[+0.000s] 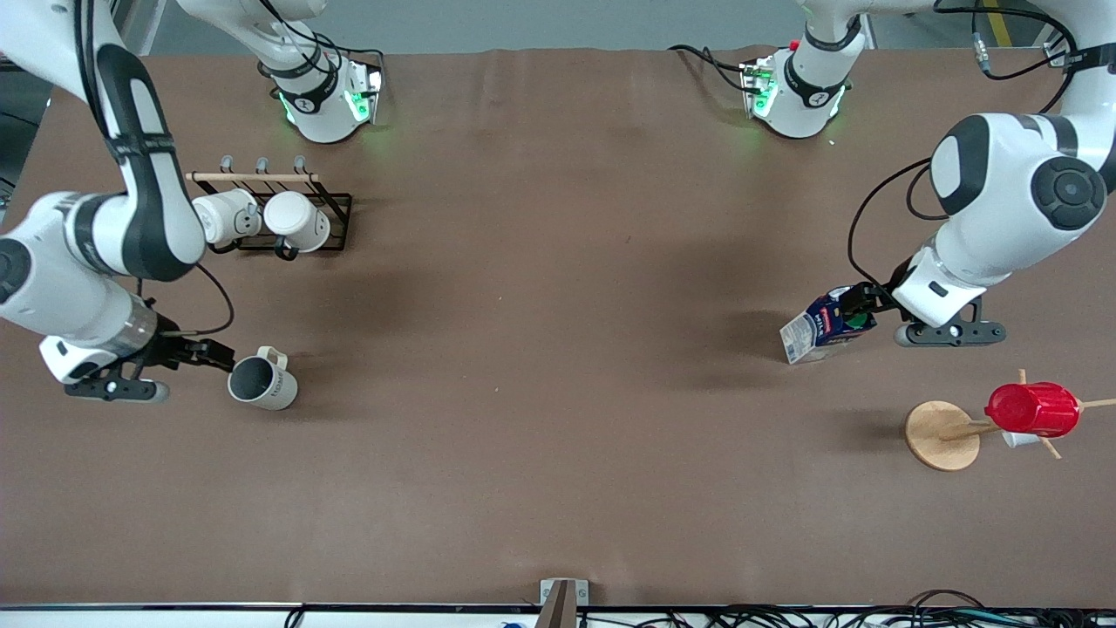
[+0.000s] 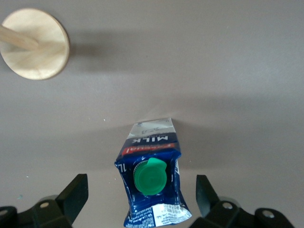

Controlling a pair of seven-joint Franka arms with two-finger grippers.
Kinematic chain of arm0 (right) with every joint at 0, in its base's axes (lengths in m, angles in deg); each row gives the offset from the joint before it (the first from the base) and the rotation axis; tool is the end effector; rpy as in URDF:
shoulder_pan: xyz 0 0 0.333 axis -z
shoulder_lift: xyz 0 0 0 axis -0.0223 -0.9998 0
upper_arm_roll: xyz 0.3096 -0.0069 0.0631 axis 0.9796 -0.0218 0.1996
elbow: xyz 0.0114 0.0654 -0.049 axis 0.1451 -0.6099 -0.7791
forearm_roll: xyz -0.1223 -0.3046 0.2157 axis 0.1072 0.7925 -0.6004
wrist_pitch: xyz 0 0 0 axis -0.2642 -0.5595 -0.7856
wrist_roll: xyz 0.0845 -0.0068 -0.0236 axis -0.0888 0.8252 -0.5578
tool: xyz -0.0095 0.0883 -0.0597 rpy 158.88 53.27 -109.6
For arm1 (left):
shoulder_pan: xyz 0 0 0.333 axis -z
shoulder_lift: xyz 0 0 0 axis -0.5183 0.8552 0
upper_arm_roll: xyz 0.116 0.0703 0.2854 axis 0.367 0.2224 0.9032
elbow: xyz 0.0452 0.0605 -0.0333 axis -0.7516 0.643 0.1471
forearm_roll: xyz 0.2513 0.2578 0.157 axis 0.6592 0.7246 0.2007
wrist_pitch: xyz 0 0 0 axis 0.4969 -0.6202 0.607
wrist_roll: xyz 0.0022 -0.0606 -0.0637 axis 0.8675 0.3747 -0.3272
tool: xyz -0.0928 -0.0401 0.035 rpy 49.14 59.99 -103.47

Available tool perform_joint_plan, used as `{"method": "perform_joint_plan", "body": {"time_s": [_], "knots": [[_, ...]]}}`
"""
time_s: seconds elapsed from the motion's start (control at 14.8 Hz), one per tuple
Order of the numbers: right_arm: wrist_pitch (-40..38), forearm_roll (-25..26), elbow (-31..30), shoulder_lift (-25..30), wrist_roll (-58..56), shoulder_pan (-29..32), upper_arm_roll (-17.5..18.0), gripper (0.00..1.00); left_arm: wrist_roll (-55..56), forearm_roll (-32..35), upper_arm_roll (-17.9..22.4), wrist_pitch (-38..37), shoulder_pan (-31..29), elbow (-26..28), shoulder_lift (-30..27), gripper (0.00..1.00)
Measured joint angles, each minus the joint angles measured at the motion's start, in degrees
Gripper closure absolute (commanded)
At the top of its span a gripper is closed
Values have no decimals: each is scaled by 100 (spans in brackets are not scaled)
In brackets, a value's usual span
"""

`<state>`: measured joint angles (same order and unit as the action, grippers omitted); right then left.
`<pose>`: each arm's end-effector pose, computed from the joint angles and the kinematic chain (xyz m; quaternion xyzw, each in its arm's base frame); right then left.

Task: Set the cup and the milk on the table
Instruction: 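Grasp the white mug with the right gripper while the left gripper grasps the milk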

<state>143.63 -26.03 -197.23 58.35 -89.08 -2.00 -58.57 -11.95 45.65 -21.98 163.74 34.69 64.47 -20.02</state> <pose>0.6268 -0.0525 0.3208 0.9992 -0.0295 0.0249 0.0045 0.5628 -0.0539 0.3870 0.9999 -0.0023 0.0051 0.0112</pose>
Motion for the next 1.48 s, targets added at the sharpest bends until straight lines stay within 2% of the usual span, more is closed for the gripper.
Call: {"method": "perform_joint_plan", "body": {"time_s": [0.27,0.54,0.61,0.74,0.94,1.01,1.15,1.21,1.28,1.42,1.48], "knots": [[819,0,-355,-258,-22,-5,-2,0,0,0,2,488,-3,661,-217,0],[1185,0,-492,-393,-138,5,-19,1,0,0,4,617,-5,774,-249,0],[1261,0,-495,-466,-143,4,-18,11,0,0,4,641,-5,783,-246,0],[1379,0,-495,-594,-146,4,-18,39,0,0,4,691,-5,805,-221,0],[1402,0,-494,-662,-148,4,-18,91,0,0,4,825,-5,834,-129,0],[1402,0,-494,-670,-147,5,-19,98,0,0,4,864,-5,837,-88,0],[1402,0,-494,-678,-146,9,-21,100,0,0,4,908,-5,838,-26,3],[1402,0,-492,-678,-146,11,-23,100,0,0,3,914,-5,838,-14,7],[1402,0,-489,-678,-146,13,-26,100,0,0,3,915,-5,838,-11,18],[1346,-9,-461,-666,-147,9,-20,100,0,0,3,925,-5,838,-11,53],[1225,-8,-434,-650,-147,2,-17,100,0,0,3,939,-5,836,-11,65]]}}
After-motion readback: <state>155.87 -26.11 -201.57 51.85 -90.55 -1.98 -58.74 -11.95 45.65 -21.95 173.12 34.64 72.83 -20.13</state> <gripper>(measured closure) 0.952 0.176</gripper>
